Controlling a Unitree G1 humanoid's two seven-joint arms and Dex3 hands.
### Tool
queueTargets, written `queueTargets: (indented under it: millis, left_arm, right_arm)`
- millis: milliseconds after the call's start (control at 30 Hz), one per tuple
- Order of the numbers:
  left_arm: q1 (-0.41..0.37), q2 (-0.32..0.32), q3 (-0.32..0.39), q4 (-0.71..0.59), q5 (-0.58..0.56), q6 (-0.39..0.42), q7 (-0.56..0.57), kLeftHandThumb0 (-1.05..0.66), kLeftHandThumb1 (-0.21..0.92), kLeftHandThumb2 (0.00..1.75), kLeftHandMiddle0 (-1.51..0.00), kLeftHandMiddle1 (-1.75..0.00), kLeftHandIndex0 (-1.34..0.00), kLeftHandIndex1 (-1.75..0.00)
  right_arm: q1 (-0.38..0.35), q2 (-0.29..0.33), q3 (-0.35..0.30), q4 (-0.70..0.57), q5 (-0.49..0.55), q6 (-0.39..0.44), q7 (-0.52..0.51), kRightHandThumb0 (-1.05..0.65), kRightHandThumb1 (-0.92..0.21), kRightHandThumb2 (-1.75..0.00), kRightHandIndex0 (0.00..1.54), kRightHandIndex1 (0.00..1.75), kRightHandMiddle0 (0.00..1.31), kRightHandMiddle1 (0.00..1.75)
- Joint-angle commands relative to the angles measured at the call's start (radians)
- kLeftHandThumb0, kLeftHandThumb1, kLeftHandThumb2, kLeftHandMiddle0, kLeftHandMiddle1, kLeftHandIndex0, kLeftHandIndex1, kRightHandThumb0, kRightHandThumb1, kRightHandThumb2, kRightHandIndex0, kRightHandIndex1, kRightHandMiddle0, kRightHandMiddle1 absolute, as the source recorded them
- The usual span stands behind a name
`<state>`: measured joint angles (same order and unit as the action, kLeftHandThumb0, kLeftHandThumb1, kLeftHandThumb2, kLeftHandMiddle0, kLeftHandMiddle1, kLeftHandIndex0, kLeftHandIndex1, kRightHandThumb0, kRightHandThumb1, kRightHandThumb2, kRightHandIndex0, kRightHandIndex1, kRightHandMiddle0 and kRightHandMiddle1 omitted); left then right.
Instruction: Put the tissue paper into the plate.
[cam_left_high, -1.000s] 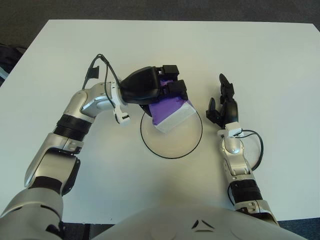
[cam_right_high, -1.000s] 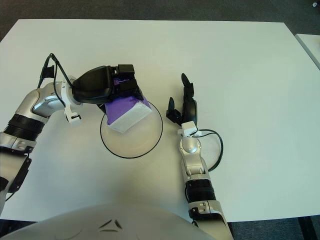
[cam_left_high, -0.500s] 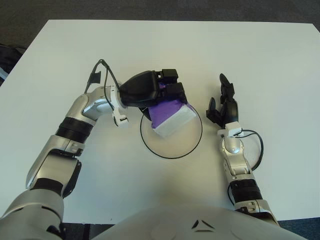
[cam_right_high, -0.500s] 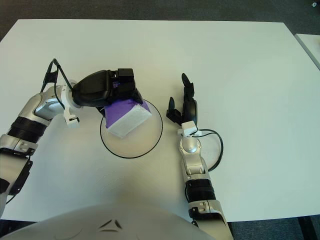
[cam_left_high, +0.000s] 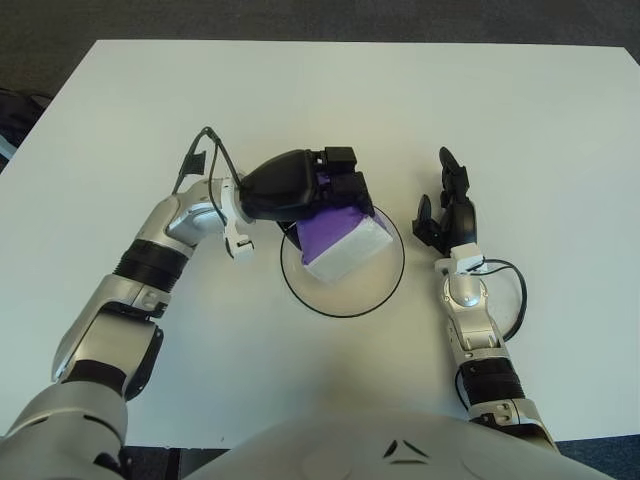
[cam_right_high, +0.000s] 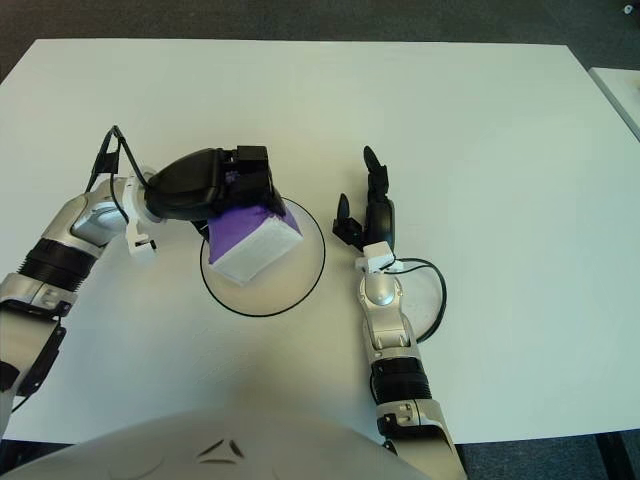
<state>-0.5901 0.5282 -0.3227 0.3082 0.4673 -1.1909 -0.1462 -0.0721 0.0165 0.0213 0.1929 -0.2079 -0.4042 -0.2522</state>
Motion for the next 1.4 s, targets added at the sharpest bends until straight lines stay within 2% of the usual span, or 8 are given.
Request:
queueTargets:
  millis: [0, 100, 167, 233, 333, 433, 733, 1367]
  left_arm:
    - [0.021, 0.005, -0.020, -0.014, -0.066, 0.029, -0.043, 0.00, 0.17, 1.48, -0.73, -1.73, -0.52, -1.70]
    - [0.023, 0.013, -0.045, -0.025, -0.133, 0.075, -0.100, -0.01, 0.42, 1.15, -0.55, -1.74, -0.43, -1.58]
    - [0.024, 0.018, -0.052, -0.035, -0.158, 0.091, -0.129, -0.47, 0.71, 0.91, -0.29, -1.54, -0.18, -1.58]
    - [0.031, 0.040, -0.056, -0.061, -0.177, 0.105, -0.168, -0.64, 0.82, 0.82, -0.17, -1.38, -0.09, -1.48]
    - [0.034, 0.065, -0.055, -0.084, -0.177, 0.105, -0.212, -0.80, 0.89, 0.78, -0.07, -0.88, -0.03, -1.02]
    - [0.025, 0.080, -0.040, -0.084, -0.118, 0.060, -0.222, -0.91, 0.91, 0.85, -0.04, -0.49, -0.01, -0.70]
    - [-0.008, 0.075, 0.000, -0.047, 0.002, -0.053, -0.187, -1.00, 0.92, 0.92, 0.00, -0.07, 0.00, -0.39]
    - [-0.094, 0.039, 0.040, 0.087, 0.109, -0.218, -0.137, -1.05, 0.92, 0.70, 0.00, 0.00, 0.00, -0.31]
  right_arm:
    - [0.055, 0.000, -0.005, 0.077, 0.000, 0.038, -0.003, -0.74, -0.92, -0.88, 0.09, 0.00, 0.00, 0.31]
    - [0.055, 0.001, -0.003, 0.076, -0.004, 0.041, -0.007, -0.74, -0.92, -0.88, 0.09, 0.00, 0.00, 0.31]
    - [0.055, 0.001, -0.002, 0.075, -0.006, 0.043, -0.009, -0.73, -0.92, -0.88, 0.10, 0.01, 0.00, 0.32]
    - [0.057, 0.002, 0.000, 0.072, -0.006, 0.048, -0.008, -0.74, -0.92, -0.88, 0.10, 0.01, 0.00, 0.32]
    - [0.060, 0.001, 0.002, 0.069, -0.008, 0.055, -0.007, -0.74, -0.92, -0.88, 0.10, 0.01, 0.00, 0.33]
    - [0.063, -0.007, 0.006, 0.067, -0.016, 0.059, -0.002, -0.77, -0.92, -0.88, 0.09, 0.00, 0.00, 0.31]
    - [0.068, -0.026, 0.014, 0.064, -0.029, 0.079, 0.017, -0.83, -0.92, -0.86, 0.06, 0.00, 0.00, 0.29]
    - [0.041, -0.056, 0.011, 0.152, -0.025, 0.009, 0.012, -0.86, -0.92, -0.87, 0.07, 0.01, 0.00, 0.34]
